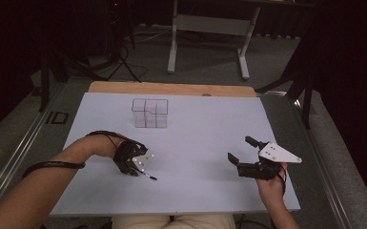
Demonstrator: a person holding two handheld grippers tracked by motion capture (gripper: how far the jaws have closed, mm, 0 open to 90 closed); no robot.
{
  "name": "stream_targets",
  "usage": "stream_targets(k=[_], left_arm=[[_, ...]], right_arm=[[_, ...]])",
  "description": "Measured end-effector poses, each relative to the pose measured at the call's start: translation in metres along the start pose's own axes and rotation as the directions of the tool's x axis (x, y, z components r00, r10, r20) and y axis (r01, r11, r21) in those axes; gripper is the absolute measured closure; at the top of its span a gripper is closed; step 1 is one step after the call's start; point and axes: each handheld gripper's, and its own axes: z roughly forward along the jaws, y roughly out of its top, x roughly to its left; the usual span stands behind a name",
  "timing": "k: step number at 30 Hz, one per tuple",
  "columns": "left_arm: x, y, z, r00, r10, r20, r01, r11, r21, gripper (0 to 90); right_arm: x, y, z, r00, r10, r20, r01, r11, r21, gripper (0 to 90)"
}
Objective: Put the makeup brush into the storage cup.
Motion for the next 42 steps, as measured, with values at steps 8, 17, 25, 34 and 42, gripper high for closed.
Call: stream_targets(k=[8,17,25,34,42], left_arm=[[0.007,-0.001,0.012,0.9992,-0.009,0.038,0.008,0.9998,0.016,70.8],[0.010,0.000,0.022,0.9986,0.005,0.053,-0.006,0.9997,0.025,73.0],[0.012,0.002,0.023,0.9961,-0.010,0.088,0.007,0.9993,0.036,82.1],[0.017,0.008,0.019,0.9941,-0.050,0.096,0.044,0.9963,0.073,86.3],[0.023,0.005,-0.017,0.9794,-0.201,0.018,0.202,0.9780,-0.053,86.3]], right_arm=[[0.000,-0.001,0.000,1.0000,0.005,-0.003,-0.005,1.000,0.006,11.6],[0.000,-0.001,0.001,0.9999,0.005,-0.010,-0.005,1.000,0.010,11.6],[0.000,-0.001,0.001,0.9999,0.007,-0.010,-0.006,1.000,0.015,11.6],[0.001,0.000,0.000,1.0000,0.004,-0.007,-0.004,1.000,0.015,11.6],[0.002,0.000,0.000,1.0000,0.004,-0.004,-0.004,1.000,0.014,11.5]])
